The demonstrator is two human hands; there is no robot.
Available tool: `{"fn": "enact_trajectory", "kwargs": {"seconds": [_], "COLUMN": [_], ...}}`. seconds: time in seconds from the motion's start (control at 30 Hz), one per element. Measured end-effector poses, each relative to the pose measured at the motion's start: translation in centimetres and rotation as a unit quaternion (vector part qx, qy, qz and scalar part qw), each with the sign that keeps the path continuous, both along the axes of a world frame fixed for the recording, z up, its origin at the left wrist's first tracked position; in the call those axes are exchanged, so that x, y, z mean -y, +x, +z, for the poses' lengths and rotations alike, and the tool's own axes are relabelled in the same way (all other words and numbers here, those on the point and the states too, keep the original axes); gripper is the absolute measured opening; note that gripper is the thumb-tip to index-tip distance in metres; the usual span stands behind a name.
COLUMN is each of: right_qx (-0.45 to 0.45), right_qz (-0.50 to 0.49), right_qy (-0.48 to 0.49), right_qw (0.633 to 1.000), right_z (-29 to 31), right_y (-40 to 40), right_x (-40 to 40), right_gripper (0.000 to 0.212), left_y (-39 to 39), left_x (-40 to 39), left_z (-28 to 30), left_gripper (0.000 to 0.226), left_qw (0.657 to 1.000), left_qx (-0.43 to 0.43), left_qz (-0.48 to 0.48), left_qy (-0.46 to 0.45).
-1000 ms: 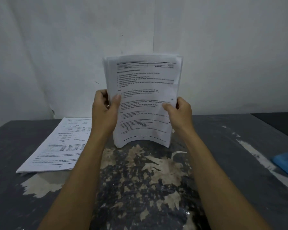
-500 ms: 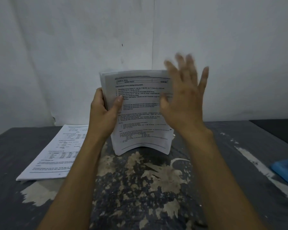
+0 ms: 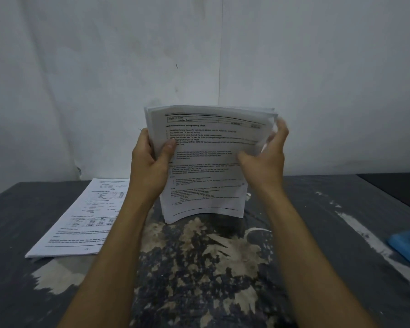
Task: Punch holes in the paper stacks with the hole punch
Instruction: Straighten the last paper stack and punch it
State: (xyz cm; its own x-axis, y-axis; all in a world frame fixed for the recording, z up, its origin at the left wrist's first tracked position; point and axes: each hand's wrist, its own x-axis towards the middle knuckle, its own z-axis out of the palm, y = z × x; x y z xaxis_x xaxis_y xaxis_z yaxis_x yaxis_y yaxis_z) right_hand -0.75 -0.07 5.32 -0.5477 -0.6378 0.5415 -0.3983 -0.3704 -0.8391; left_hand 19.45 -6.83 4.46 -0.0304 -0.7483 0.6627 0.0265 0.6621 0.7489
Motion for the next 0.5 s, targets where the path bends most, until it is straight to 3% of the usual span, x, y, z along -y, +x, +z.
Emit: {"fn": "enact_trajectory", "kwargs": {"seconds": [0.07,0.13,0.27,0.5], "right_qx": [0.058,0.08,0.099,0.038], "right_qz": [0.059,0.089,0.13,0.129], "right_qy": [0.057,0.078,0.067,0.062], "right_qw": [0.995,0.99,0.984,0.989], "right_z": [-2.0,-3.7,-5.3,-4.8], "right_y": [-1.0,-1.5,-1.3,-0.9], "right_x": [1.0,2.1,2.8,2.2], "right_gripper": [0.063,0.044,0.036,0.015], "left_y": [0.1,0.0,-0.5,-0.3], "left_x": [0.1,0.3,0.4,0.6], "left_z": [-0.6,-1.6,-3.3,-1.6], "left_gripper": [0.02,0.017,0.017,0.007], "left_qw": [1.0,0.999,0.998,0.998], "left_qx": [-0.012,-0.023,-0.026,-0.01], "left_qz": [-0.013,-0.027,-0.016,0.041], "left_qy": [0.015,0.039,0.063,0.053]}}
